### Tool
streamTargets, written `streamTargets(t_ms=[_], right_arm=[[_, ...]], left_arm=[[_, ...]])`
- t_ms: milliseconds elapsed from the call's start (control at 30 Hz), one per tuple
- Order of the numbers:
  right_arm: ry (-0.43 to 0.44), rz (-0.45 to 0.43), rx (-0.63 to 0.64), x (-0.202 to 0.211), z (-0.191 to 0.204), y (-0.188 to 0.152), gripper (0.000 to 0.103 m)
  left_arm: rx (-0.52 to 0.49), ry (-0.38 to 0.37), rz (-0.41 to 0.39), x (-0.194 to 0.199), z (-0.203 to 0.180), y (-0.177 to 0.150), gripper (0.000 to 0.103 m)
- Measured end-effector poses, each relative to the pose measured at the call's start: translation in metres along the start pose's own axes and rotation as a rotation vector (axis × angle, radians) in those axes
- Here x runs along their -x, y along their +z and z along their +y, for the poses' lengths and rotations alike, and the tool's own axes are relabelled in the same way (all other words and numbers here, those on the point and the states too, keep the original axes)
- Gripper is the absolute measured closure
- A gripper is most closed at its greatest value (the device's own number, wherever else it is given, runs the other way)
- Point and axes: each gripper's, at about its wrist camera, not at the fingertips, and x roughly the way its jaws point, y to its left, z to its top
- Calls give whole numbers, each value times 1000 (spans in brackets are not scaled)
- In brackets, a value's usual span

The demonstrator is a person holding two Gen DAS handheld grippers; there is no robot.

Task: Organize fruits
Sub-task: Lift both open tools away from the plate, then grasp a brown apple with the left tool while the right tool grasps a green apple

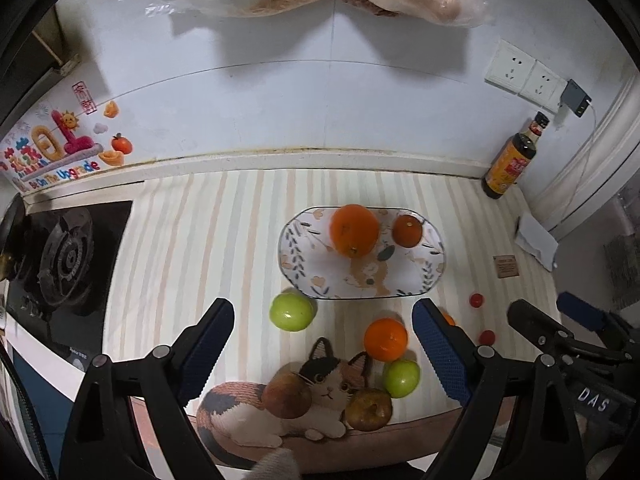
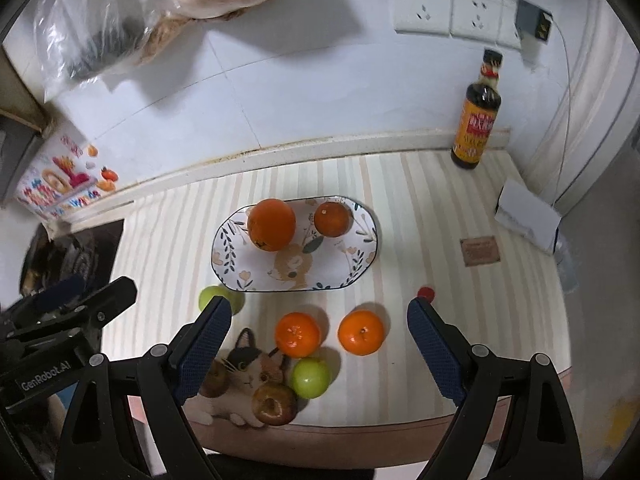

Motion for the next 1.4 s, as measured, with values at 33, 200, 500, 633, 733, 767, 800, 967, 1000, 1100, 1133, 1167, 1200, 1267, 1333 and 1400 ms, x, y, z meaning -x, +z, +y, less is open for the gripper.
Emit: streamTargets(t_ms=[33,200,500,633,733,767,800,967,1000,1100,1133,1167,1200,1267,1333,1400], right_arm=[[6,14,-18,-5,-5,-2,11],[39,165,-100,-59,-30,-24,11],[167,447,-208,-168,-40,-85,12],[158,492,-210,-198,-36,-98,22],[162,529,-207,-215,-33,-106,37],[168,537,-202,-219,-32,-108,41],[187,536,-196,-221,-31,-110,43],[106,520,-49,-213,-20,-114,47],[89,523,-24,-212,-18,-115,47],[79,536,-2,-210,-22,-121,47],[90,535,-10,-209,-25,-122,47],[100,538,-25,-210,-28,-123,47],[110,538,-46,-210,-31,-122,47],[119,537,-74,-211,-34,-122,47],[119,536,-82,-213,-38,-120,47],[125,544,-77,-213,-44,-116,47]], left_arm=[[-6,10,1,-4,1,-2,3],[31,15,91,-36,18,-18,0],[94,63,366,-122,47,-71,0],[125,54,477,-156,53,-94,0],[163,28,559,-179,57,-108,0],[184,19,581,-186,59,-112,0],[199,15,594,-190,60,-114,0],[287,-47,589,-199,66,-121,37],[287,-34,589,-199,66,-122,41],[237,-16,554,-196,60,-122,41],[210,-6,548,-196,56,-122,41],[188,4,546,-195,52,-121,41],[178,12,545,-195,50,-121,41],[175,19,545,-197,47,-118,41],[179,20,542,-199,45,-114,41],[177,25,539,-199,44,-114,41]])
